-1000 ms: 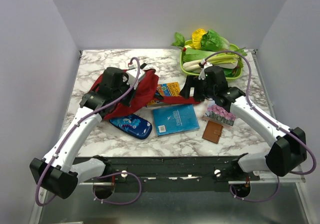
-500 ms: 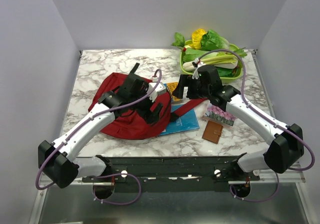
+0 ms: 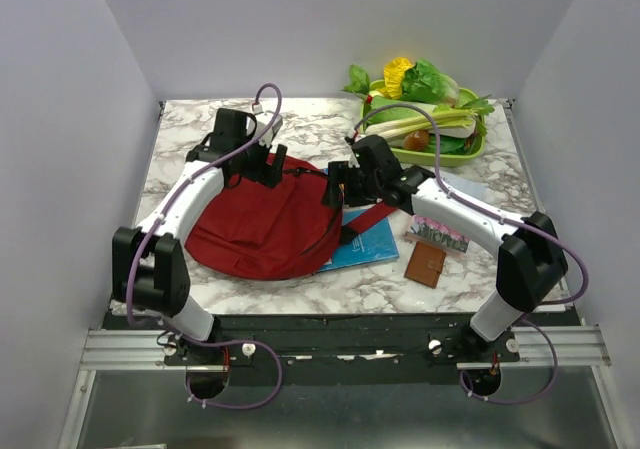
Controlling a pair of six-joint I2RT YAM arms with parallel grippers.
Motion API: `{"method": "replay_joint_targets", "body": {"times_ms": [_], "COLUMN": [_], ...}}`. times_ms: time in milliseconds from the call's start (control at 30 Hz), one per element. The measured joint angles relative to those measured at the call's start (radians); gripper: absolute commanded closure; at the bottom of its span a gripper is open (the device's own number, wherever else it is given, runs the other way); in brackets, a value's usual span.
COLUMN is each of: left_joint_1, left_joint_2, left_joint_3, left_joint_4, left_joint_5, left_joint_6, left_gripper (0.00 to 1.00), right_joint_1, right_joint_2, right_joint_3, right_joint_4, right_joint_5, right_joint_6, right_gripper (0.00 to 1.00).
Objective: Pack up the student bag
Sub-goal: Unzip the student bag at the center of the board.
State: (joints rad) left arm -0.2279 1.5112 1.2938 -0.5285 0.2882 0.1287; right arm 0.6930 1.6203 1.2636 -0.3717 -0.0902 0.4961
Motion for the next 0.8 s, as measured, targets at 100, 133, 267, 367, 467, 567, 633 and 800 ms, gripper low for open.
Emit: {"method": "replay_joint_targets", "body": {"times_ms": [100, 133, 267, 367, 467, 567, 633, 800], "left_joint_1": [0.006, 0.009, 0.035, 0.081, 0.116, 0.127, 0.127, 0.126], "left_joint_2": [0.089, 0.109, 0.175, 0.19, 0.19, 0.192, 0.197, 0.211], "left_joint_3": [-0.022, -0.023, -0.022, -0.022, -0.022, -0.022, -0.022, -0.023], "left_joint_4": [0.029, 0.034, 0.087, 0.141, 0.189, 0.198, 0.193, 0.172], "left_joint_5": [-0.019, -0.024, -0.026, -0.026, -0.024, 0.005, 0.034, 0.106], "left_joint_6": [0.001, -0.005, -0.037, -0.055, -0.057, -0.038, -0.025, 0.008], "left_gripper": [0.28, 0.33, 0.66, 0.67, 0.65, 0.58, 0.52, 0.34], "right_joint_1": [0.027, 0.034, 0.043, 0.044, 0.043, 0.045, 0.045, 0.045], "right_joint_2": [0.04, 0.047, 0.051, 0.043, 0.037, 0.037, 0.037, 0.037], "right_joint_3": [0.013, 0.013, 0.005, -0.023, -0.056, -0.067, -0.067, -0.067], "right_joint_4": [-0.001, -0.005, -0.013, -0.012, -0.013, -0.014, -0.012, -0.012], "right_joint_5": [0.008, 0.012, 0.041, 0.053, 0.059, 0.06, 0.06, 0.06], "right_joint_6": [-0.003, -0.005, -0.014, -0.018, -0.019, -0.023, -0.025, -0.026], "right_gripper": [0.38, 0.41, 0.51, 0.53, 0.53, 0.53, 0.53, 0.53]}}
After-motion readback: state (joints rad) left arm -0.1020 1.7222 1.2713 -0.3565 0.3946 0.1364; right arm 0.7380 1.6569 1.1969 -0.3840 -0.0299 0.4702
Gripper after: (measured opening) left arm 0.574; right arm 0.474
